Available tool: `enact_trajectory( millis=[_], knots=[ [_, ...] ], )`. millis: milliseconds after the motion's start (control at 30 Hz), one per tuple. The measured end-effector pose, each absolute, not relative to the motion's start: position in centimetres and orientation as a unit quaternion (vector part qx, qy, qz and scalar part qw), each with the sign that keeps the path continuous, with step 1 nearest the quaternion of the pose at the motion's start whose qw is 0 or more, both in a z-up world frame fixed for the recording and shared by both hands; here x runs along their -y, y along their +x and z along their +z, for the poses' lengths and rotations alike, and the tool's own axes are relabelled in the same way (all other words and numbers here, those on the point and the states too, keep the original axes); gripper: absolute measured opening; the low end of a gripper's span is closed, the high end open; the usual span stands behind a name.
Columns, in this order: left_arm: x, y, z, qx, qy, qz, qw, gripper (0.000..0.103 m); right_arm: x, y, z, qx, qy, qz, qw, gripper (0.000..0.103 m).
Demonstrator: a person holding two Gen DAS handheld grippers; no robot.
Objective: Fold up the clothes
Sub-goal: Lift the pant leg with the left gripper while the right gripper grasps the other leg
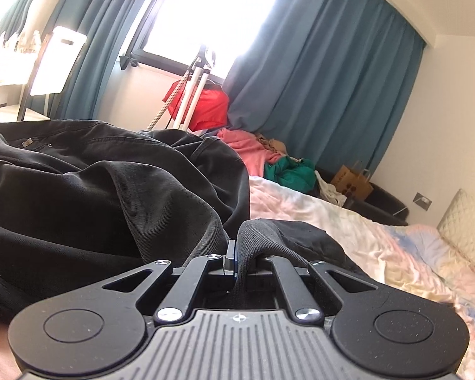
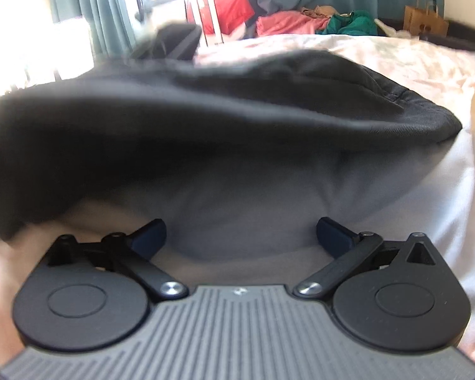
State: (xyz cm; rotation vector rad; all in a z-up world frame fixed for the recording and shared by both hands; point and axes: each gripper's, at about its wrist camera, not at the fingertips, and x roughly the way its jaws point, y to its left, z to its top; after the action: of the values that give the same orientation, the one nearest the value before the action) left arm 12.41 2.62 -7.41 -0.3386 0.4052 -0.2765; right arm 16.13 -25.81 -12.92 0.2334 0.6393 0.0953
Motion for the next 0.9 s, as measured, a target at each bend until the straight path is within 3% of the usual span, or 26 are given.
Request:
enact_trajectory(
  millis=[267,433,500,567,667,900],
  knots=[
    [-3.4,12.0,-7.5,-0.205,-0.176,-0.125,0.955,0.002,33.0,12.1,-9.2,-0.163,0.446,0.048,0.879,0.103],
    [-3.6,12.1,-7.6,-0.202,-0.178,-0.126,0.955,0.002,37.0,18.3,-14.6,-0.232,0.609,0.030,0.758,0.099],
    [-3.6,12.1,-7.6,-0.203,-0.179,-0.128,0.954,0.002,38.8,20.0,-16.5,-0.223,0.635,-0.001,0.740,0.081],
    [-3.5,12.1,-7.7,-0.204,-0.179,-0.131,0.954,0.002,40.6,21.3,-17.4,-0.216,0.644,-0.033,0.733,0.046],
    [-3.2,12.3,-7.9,-0.205,-0.178,-0.144,0.952,0.002,42.8,23.4,-16.4,-0.215,0.606,-0.055,0.764,0.014],
    [0.5,12.1,-8.6,-0.200,-0.140,-0.243,0.939,0.007,47.6,22.7,-8.2,-0.095,0.515,-0.074,0.848,0.009]
  ],
)
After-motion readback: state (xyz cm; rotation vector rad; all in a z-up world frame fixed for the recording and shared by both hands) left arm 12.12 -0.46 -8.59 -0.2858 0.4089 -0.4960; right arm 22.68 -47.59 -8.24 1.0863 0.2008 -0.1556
